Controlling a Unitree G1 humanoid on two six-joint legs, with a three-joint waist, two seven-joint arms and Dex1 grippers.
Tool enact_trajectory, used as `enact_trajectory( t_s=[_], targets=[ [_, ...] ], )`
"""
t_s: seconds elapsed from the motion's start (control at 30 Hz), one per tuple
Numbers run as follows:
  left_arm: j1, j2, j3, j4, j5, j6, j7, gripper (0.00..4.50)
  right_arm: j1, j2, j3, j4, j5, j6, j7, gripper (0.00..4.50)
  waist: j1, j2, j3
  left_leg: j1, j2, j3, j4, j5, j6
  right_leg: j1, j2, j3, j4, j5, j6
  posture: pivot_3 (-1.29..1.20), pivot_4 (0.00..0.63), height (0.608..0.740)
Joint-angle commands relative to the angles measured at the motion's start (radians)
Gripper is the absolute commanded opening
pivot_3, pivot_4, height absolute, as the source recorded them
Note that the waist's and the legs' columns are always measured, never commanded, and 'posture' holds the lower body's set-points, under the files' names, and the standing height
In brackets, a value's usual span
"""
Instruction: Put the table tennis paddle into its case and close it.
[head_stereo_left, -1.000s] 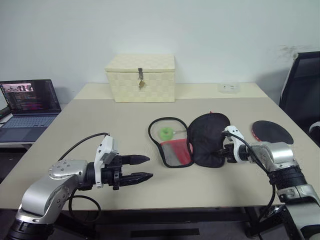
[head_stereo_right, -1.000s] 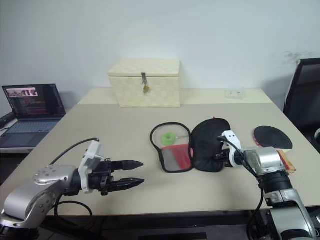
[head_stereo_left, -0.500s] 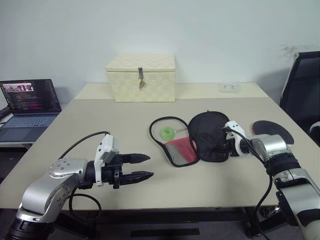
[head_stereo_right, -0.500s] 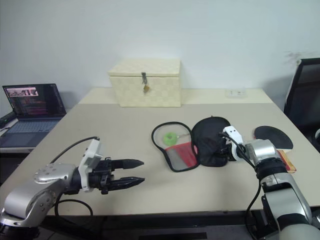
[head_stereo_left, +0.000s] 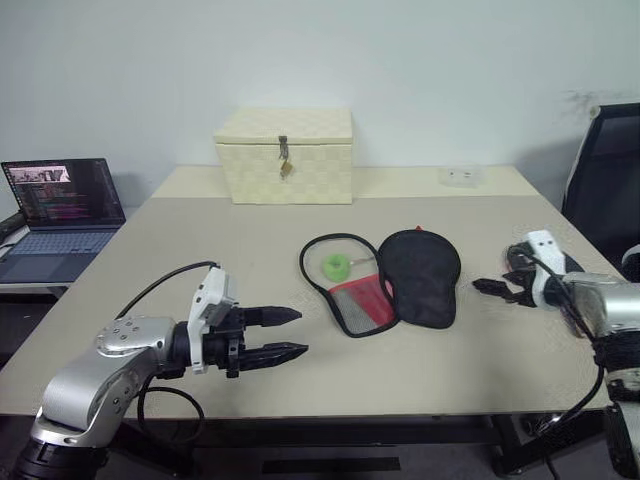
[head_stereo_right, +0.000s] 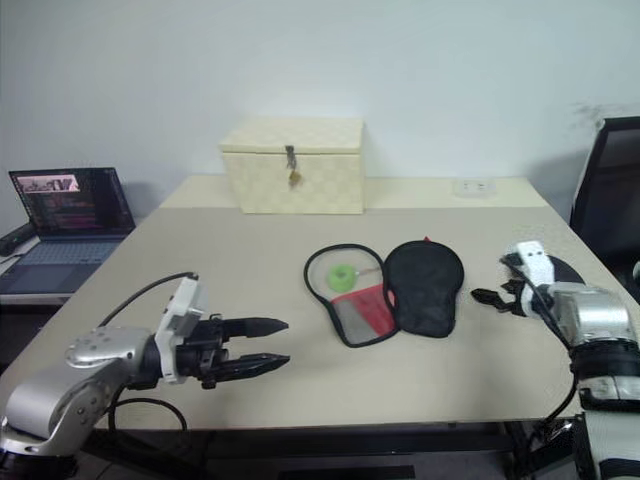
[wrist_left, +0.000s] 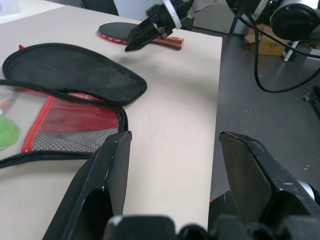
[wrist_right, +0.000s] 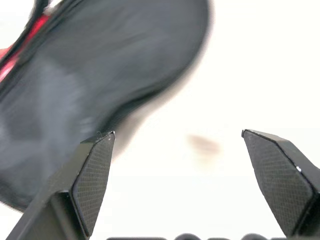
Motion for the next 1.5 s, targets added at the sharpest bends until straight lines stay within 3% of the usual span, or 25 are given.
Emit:
enact_trajectory(
  t_s=[0.03,0.43,0.77,0.87,1.13,1.37,1.5],
  targets=[
    [-0.057,-0.009,0.009,-0.003,-0.036,0.004,-0.001,3.04,0.019,-0.045,-0.078,0.004,-0.036,-0.073,-0.12,4.48,0.003,0.0,0.0,0.0,0.0,0.0,0.0,0.0,0.0,0.0,0.0,0.0,0.0,0.0,0.0,0.0,0.15,0.74],
    [-0.264,-0.09,-0.082,0.109,0.002,-0.007,-0.025,3.04,0.011,-0.052,-0.107,0.289,-0.079,-0.215,-0.254,4.48,0.0,0.0,0.0,0.0,-0.001,0.001,0.001,0.0,0.0,0.0,0.001,0.001,0.0,0.0,0.0,0.0,0.15,0.74],
    [-0.284,-0.108,-0.1,0.139,0.032,-0.032,-0.043,3.04,-0.079,-0.026,-0.102,0.517,-0.073,-0.301,-0.265,4.48,-0.005,0.0,0.0,0.0,-0.001,0.002,0.001,0.0,0.0,0.001,0.002,0.001,0.0,0.0,0.0,0.0,0.15,0.74],
    [-0.274,-0.106,-0.096,0.135,0.034,-0.034,-0.042,3.04,-0.103,-0.02,-0.1,0.556,-0.075,-0.319,-0.271,3.95,-0.009,0.0,0.0,0.0,-0.001,0.001,0.001,0.0,0.0,0.001,0.002,0.001,0.0,0.0,0.0,0.0,0.15,0.74],
    [-0.233,-0.097,-0.083,0.118,0.054,-0.051,-0.02,3.04,-0.122,-0.01,-0.086,0.601,-0.102,-0.403,-0.332,1.22,-0.013,0.0,0.0,0.0,-0.001,0.001,0.002,0.0,0.0,0.001,0.002,0.001,0.0,0.0,0.001,0.0,0.15,0.74],
    [-0.206,-0.067,-0.03,0.126,0.044,-0.048,-0.013,3.04,-0.16,0.003,-0.076,0.495,-0.107,-0.404,-0.324,1.08,-0.02,0.001,0.0,0.0,-0.001,0.002,0.003,0.0,0.0,0.001,0.001,0.002,0.0,0.001,0.001,0.0,0.15,0.74],
    [-0.191,-0.024,0.022,0.139,0.02,-0.025,-0.02,3.04,-0.153,0.025,-0.085,0.25,-0.056,-0.27,-0.299,1.08,-0.023,0.007,0.004,0.0,-0.001,0.002,0.002,0.0,0.0,0.0,0.002,0.003,0.001,0.001,0.001,0.0,0.15,0.74]
  ],
)
